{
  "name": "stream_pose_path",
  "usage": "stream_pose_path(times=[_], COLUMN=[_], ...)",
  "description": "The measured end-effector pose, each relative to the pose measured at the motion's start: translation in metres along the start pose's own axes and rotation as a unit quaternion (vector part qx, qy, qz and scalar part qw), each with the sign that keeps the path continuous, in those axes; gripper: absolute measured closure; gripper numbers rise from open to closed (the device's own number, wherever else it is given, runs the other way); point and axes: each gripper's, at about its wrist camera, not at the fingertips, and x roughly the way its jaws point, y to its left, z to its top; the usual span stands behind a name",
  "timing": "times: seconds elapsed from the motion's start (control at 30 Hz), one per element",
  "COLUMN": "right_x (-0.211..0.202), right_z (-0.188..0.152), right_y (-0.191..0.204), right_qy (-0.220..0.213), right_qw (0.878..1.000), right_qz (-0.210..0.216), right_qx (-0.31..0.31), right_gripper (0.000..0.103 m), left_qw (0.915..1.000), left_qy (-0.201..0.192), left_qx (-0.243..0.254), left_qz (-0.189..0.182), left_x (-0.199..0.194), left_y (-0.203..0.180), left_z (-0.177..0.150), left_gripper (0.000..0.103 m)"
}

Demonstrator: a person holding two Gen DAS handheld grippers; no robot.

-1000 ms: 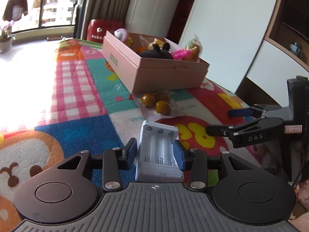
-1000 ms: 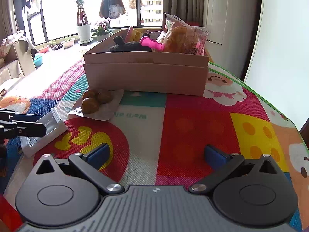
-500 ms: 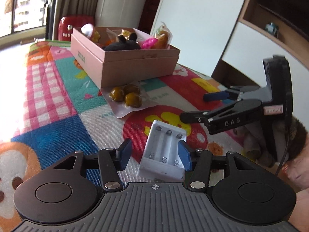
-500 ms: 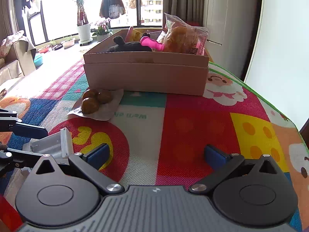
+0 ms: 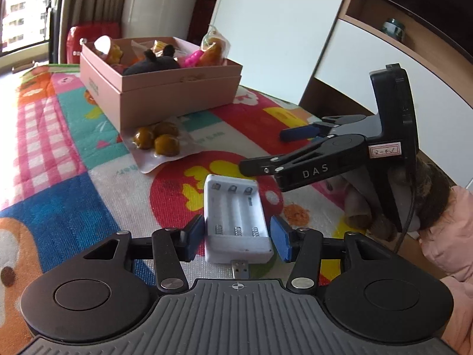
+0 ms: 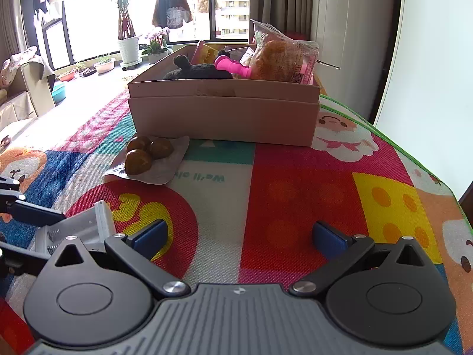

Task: Organize objects
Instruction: 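Hold the white charger in the left tool above the mat, then carry the white charger toward the pink box while the right tool grasps the red quail-egg packet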

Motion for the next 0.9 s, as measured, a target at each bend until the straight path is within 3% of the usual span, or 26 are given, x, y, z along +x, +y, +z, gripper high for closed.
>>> stream_pose_path(times=[0.17, 0.27, 0.4, 0.53, 0.67, 0.9], right_x=[0.0, 0.0, 0.001, 0.002, 0.013, 0.044], right_z=[0.0, 0.0, 0.0, 0.005, 0.018, 0.053], right_y=[0.0, 0.0, 0.0, 0.001, 0.008, 0.049], right_qy=[0.0, 0.0, 0.001, 0.008, 0.015, 0.03], right_qw=[1.0, 1.0, 1.0, 1.0, 1.0, 0.998], right_qz=[0.0, 0.0, -0.002, -0.004, -0.006, 0.054], right_qx=[0.0, 0.0, -0.001, 0.008, 0.012, -0.002], right_gripper=[0.0, 0.0, 0.0, 0.0, 0.0, 0.0], left_qw=[0.9981, 0.9896, 0.9801, 0.9845, 0.9828, 0.978], left_qy=[0.004, 0.007, 0.0, 0.0, -0.005, -0.021], left_qx=[0.04, 0.1, 0.141, 0.11, 0.082, 0.017], left_qz=[0.047, 0.103, 0.139, 0.136, 0.165, 0.207], left_x=[0.008, 0.017, 0.024, 0.02, 0.008, -0.015], left_y=[-0.019, -0.043, -0.059, -0.051, -0.036, -0.001], left_z=[-0.002, -0.007, -0.006, -0.006, -0.01, -0.019], left_gripper=[0.046, 0.046, 0.046, 0.05, 0.05, 0.051])
